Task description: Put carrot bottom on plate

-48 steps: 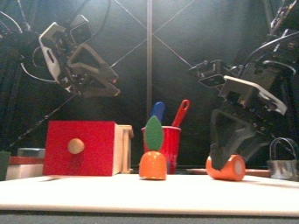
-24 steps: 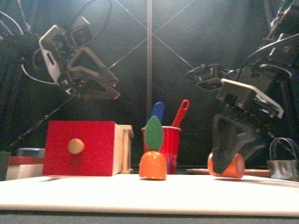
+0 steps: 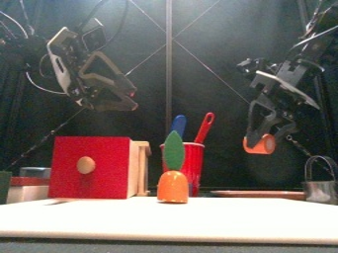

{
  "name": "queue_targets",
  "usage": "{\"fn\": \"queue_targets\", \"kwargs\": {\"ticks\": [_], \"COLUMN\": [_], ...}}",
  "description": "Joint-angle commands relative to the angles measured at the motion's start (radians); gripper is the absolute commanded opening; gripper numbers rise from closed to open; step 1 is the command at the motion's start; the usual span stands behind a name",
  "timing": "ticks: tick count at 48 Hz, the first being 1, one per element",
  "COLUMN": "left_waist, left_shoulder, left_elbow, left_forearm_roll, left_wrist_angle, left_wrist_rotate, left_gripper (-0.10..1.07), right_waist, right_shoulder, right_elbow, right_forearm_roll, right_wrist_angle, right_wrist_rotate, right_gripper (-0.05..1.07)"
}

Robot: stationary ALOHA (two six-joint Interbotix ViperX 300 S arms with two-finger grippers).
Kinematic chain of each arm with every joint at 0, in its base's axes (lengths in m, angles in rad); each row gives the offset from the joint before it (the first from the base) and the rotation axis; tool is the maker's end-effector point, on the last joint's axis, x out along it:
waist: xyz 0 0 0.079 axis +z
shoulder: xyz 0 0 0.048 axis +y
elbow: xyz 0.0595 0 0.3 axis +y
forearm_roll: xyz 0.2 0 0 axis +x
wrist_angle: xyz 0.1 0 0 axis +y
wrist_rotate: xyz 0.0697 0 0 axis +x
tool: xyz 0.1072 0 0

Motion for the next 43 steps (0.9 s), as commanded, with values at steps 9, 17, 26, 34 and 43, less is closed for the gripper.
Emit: {"fn": "queue_targets", "kwargs": {"ticks": [9, 17, 26, 34, 43], "left_waist": [0.000, -0.003, -0.006, -0.006, -0.006], "left_shoulder": [0.006, 0.006, 0.012, 0.014, 0.012], "left_elbow": [-0.029, -0.031, -0.031, -0.034, -0.032], "left_forearm_roll": [0.000, 0.000, 0.000, 0.000, 0.000], "left_wrist_angle": [-0.011, -0.012, -0.018, -0.021, -0.021], "left_wrist_rotate": [-0.002, -0.002, -0.002, -0.002, -0.002], "left_gripper": [0.83, 0.83, 0.83, 0.83, 0.83], "right_waist": [-0.264, -0.383, -0.446, -0.453, -0.459], "right_shoulder": [0.026, 0.101, 0.216, 0.278, 0.282], "right_elbow": [0.005, -0.002, -0.034, -0.067, -0.066], "right_forearm_roll": [-0.126, -0.186, -0.236, -0.241, -0.238], "right_wrist_angle": [-0.196, -0.279, -0.327, -0.325, -0.324], "right_wrist_rotate": [0.002, 0.000, 0.002, 0.002, 0.003], "right_gripper": [0.54, 0.54, 0.55, 0.55, 0.62]}}
